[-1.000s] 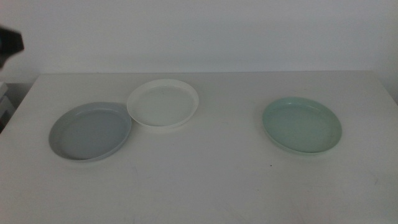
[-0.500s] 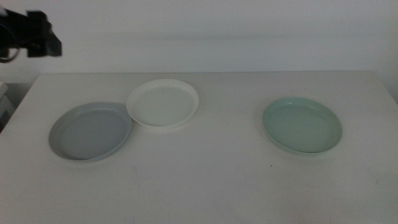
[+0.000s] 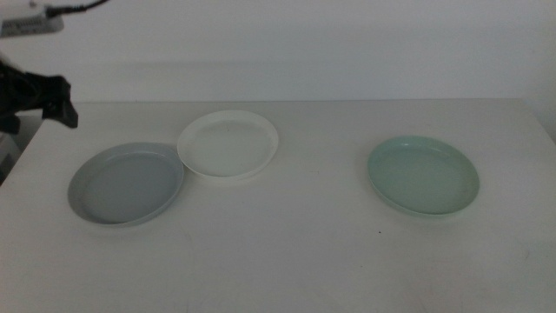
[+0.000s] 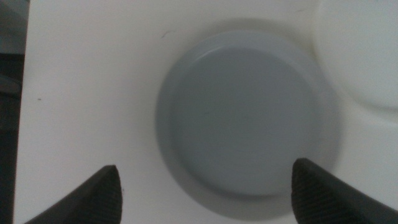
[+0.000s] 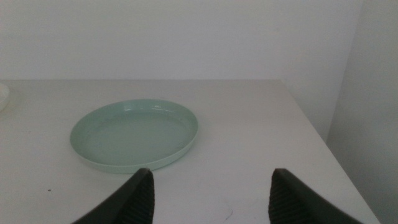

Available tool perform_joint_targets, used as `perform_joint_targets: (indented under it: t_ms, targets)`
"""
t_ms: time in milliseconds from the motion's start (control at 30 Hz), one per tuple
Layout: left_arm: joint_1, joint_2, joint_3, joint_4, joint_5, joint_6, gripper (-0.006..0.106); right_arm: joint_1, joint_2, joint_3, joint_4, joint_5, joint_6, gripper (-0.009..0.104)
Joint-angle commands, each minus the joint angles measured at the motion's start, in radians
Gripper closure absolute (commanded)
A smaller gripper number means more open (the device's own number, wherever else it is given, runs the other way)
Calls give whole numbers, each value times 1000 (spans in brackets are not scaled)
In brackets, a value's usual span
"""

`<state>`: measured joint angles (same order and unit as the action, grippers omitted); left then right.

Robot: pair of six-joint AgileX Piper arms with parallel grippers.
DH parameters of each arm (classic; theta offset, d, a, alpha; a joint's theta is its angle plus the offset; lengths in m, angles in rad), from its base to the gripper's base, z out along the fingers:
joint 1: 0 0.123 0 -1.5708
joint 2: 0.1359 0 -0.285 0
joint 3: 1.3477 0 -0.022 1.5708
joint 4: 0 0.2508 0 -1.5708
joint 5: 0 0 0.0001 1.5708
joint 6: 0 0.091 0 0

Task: Stack the three bowls on top of each other.

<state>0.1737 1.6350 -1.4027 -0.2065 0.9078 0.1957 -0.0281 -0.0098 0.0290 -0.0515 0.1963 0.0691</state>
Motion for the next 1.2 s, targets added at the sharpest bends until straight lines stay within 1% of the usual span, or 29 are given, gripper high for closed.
perform_joint_targets:
  t_ms: [0, 67, 133, 333, 433, 533, 600, 700, 767, 900, 1033, 1167]
  targets:
    - [38, 28, -53, -61, -38, 100, -5, -6, -27, -7, -14, -78, -7, 47]
    - [61, 90, -58, -85, -61, 153, -5, -6, -27, -7, -14, -78, -7, 47]
    - [77, 145, -58, -106, -87, 170, -5, -6, -27, -7, -14, -78, -7, 47]
    - [86, 284, -58, -112, -168, 178, -5, -6, -27, -7, -14, -78, -7, 47]
    - [86, 326, -58, -130, -182, 193, -4, -6, -27, -7, -14, -78, -7, 47]
    - [84, 359, -58, -157, -192, 222, 2, -6, -27, -7, -14, -78, -7, 47]
    - [83, 374, -58, -162, -193, 229, 14, -6, -27, -7, -14, -78, -7, 47]
    - [82, 392, -58, -162, -191, 229, 39, -6, -27, -7, -14, -78, -7, 47]
    - [82, 397, -58, -162, -189, 229, 53, -6, -27, -7, -14, -78, -7, 47]
    - [82, 399, -58, -161, -199, 228, 76, -6, -27, -7, -14, -78, -7, 47]
    - [82, 362, -60, -162, -138, 210, 100, -6, -27, -7, -14, -78, -7, 47]
    - [83, 266, -40, -162, -72, 208, 100, -6, -27, -7, -14, -78, -7, 47]
